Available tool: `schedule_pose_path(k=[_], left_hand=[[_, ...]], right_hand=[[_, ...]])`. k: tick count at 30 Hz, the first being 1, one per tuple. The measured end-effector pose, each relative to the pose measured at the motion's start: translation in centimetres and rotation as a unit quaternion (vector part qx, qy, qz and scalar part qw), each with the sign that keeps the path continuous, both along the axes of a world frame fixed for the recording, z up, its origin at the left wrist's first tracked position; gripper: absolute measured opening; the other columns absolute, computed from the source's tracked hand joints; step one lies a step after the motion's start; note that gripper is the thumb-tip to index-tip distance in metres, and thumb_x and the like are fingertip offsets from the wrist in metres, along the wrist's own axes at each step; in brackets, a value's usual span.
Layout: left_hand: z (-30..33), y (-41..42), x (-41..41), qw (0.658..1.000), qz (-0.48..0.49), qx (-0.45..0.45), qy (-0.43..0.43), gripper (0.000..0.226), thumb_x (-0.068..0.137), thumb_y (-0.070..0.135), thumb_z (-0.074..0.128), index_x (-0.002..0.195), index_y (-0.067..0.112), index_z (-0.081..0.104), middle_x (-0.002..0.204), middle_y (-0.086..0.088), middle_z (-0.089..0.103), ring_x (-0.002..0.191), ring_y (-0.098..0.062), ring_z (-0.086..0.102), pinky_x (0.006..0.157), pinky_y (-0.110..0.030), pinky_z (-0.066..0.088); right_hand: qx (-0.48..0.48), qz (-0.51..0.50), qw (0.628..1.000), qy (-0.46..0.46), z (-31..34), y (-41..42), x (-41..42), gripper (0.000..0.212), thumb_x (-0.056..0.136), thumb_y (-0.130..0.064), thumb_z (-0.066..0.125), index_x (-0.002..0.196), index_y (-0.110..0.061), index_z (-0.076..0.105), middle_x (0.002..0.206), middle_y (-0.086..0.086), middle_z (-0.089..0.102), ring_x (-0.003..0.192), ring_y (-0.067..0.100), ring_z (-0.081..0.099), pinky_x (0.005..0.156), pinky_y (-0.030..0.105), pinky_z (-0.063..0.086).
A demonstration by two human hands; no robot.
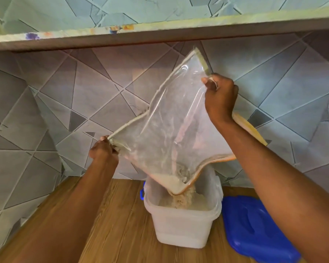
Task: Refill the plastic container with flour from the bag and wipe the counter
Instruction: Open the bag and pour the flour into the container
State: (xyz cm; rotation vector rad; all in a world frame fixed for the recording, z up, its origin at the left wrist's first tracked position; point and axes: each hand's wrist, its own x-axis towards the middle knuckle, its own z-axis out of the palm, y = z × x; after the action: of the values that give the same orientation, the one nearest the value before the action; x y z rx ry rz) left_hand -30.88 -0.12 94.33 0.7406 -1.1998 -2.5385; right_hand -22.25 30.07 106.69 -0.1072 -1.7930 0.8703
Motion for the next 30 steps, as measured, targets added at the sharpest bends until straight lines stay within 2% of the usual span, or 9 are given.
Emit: schedule_pose_path(k=[3,9,10,14,17,19,22,26,30], left_hand=[[-0.6,0.1,0.0,1.0,0.007,0.016,-0.002,0.025,0.103,0.021,0.052,0.103,0.007,0.072,0.092,-0.011,0.078,0.076,-0.02,0.077,0.081,-0.044,0.062],[-0.3,0.8,-0.2,1.0,0.0,0.003,-0.016,0.02,0.098,0.019,0.06,0.095,0.006,0.076,0.098,-0.01,0.077,0.087,-0.021,0.075,0.08,-0.044,0.063],[-0.2,1.1,0.0,1.0,0.0,0.007,-0.01,0.021,0.1,0.017,0.058,0.091,0.006,0.074,0.094,-0.011,0.078,0.081,-0.021,0.076,0.078,-0.043,0.063],[-0.2,1.1,-0.2,1.0,0.002,0.005,0.002,0.02,0.099,0.017,0.06,0.106,0.005,0.074,0.093,-0.009,0.077,0.079,-0.02,0.075,0.077,-0.041,0.063],[0.2,1.2,-0.4,1.0,-0.012,-0.015,0.019,0.017,0.099,0.014,0.058,0.09,0.008,0.071,0.08,-0.004,0.067,0.069,-0.015,0.064,0.062,-0.033,0.057],[0.3,0.9,-0.5,1.0,-0.007,-0.01,0.009,0.023,0.1,0.013,0.056,0.081,0.011,0.069,0.079,-0.005,0.071,0.064,-0.014,0.064,0.058,-0.029,0.055],[-0.1,0.3,-0.4,1.0,-0.007,-0.009,0.0,0.018,0.099,0.019,0.059,0.087,0.012,0.071,0.088,-0.006,0.075,0.075,-0.018,0.069,0.071,-0.034,0.059],[0.4,0.9,0.1,0.998,-0.037,-0.035,0.033,0.01,0.098,0.019,0.061,0.097,0.013,0.069,0.096,-0.009,0.07,0.082,-0.024,0.067,0.078,-0.046,0.058],[0.6,0.4,0.1,0.998,-0.041,-0.033,0.022,0.012,0.098,0.024,0.062,0.091,0.018,0.07,0.086,-0.001,0.071,0.077,-0.018,0.064,0.084,-0.042,0.058]], right_hand=[[0.094,0.114,0.987,-0.065,-1.0,-1.0,0.3,0.017,0.091,-0.015,0.07,0.075,-0.017,0.074,0.073,-0.012,0.054,0.075,0.014,0.051,0.067,0.028,0.04],[0.033,0.001,0.999,-0.007,-1.7,0.3,-0.2,0.026,0.096,-0.022,0.063,0.071,-0.019,0.06,0.064,0.007,0.048,0.069,0.02,0.043,0.065,0.032,0.039],[0.075,0.037,0.996,-0.014,-2.2,-0.3,-0.1,0.026,0.095,-0.02,0.065,0.07,-0.019,0.06,0.08,-0.017,0.044,0.069,0.016,0.042,0.063,0.031,0.039],[0.065,0.061,0.996,-0.015,-1.5,0.4,-0.4,0.022,0.093,-0.025,0.067,0.076,-0.012,0.071,0.078,-0.005,0.073,0.072,0.023,0.063,0.069,0.035,0.05],[0.005,-0.036,0.999,0.016,-0.6,1.3,-0.7,0.036,0.098,-0.035,0.062,0.07,-0.013,0.056,0.072,0.018,0.068,0.067,0.034,0.04,0.063,0.031,0.029],[0.071,0.008,0.997,-0.006,-1.2,0.2,-0.1,0.043,0.099,-0.038,0.06,0.065,-0.014,0.048,0.053,0.002,0.045,0.066,0.028,0.033,0.063,0.031,0.027],[0.092,0.054,0.994,-0.034,-1.2,0.3,0.4,0.043,0.097,-0.031,0.066,0.063,-0.017,0.044,0.051,-0.013,0.027,0.067,0.024,0.034,0.063,0.031,0.03],[0.027,-0.014,1.0,0.004,-0.6,1.5,-0.4,0.037,0.097,-0.035,0.063,0.074,-0.006,0.061,0.067,0.007,0.065,0.074,0.037,0.048,0.066,0.029,0.026],[0.08,0.045,0.996,-0.013,-0.7,1.3,0.1,0.041,0.096,-0.032,0.065,0.065,-0.01,0.051,0.056,-0.001,0.042,0.066,0.03,0.038,0.063,0.032,0.033]])
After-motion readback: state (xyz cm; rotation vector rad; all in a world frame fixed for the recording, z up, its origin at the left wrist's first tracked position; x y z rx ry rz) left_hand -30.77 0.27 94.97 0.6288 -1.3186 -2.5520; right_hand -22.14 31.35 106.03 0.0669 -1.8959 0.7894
